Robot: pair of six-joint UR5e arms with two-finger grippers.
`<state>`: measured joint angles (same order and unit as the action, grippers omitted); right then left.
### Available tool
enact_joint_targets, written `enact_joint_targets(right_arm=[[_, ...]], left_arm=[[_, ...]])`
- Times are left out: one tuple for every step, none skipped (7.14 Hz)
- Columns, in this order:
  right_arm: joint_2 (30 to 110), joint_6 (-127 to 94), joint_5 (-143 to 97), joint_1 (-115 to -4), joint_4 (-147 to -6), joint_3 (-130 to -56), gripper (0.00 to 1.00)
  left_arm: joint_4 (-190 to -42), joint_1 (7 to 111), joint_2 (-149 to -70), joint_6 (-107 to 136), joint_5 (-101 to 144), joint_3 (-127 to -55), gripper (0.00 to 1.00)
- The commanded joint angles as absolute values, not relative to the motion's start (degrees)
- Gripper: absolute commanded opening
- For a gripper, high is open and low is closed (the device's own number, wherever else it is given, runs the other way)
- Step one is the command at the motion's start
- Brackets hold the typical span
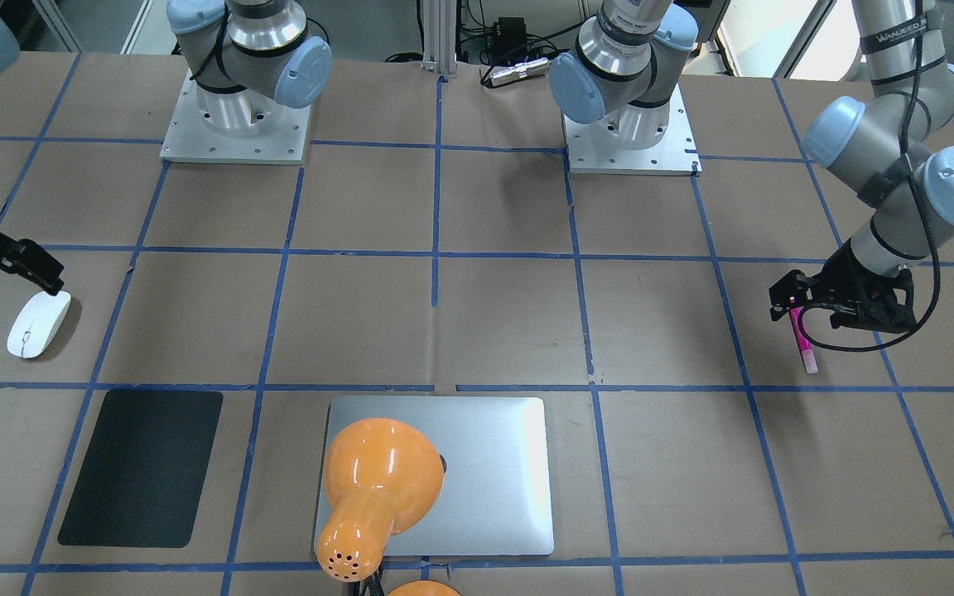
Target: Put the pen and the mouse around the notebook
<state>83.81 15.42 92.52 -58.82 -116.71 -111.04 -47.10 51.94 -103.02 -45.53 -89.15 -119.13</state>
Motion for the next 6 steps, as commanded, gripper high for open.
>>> enact_joint_targets(right_arm=[[75.26,20.03,92.55,-55.82,-125.4,-112.24,1.0],[73.15,21.87,92.72,-55.46,-126.46,-112.24,1.0],[71.47,21.97,92.81,-55.28,-127.08,-112.24,1.0],[70.85,22.15,93.51,-54.85,-128.39,-112.32,1.0],[70.58,24.58,94.47,-53.8,-128.58,-112.32,1.0],[70.58,25.74,94.57,-53.44,-128.5,-112.41,1.0]], left_arm=[[-40.08,48.61,-108.61,-48.78,-89.12,-119.88,1.0],[-39.99,48.95,-109.24,-48.08,-88.95,-120.06,1.0],[-39.99,49.04,-109.33,-48.08,-88.6,-120.15,0.79],[-39.99,49.04,-109.34,-48.08,-88.94,-120.15,0.44],[-39.99,49.13,-109.34,-47.99,-88.86,-120.15,0.21],[-39.9,49.13,-109.34,-47.99,-88.51,-120.15,0.12]])
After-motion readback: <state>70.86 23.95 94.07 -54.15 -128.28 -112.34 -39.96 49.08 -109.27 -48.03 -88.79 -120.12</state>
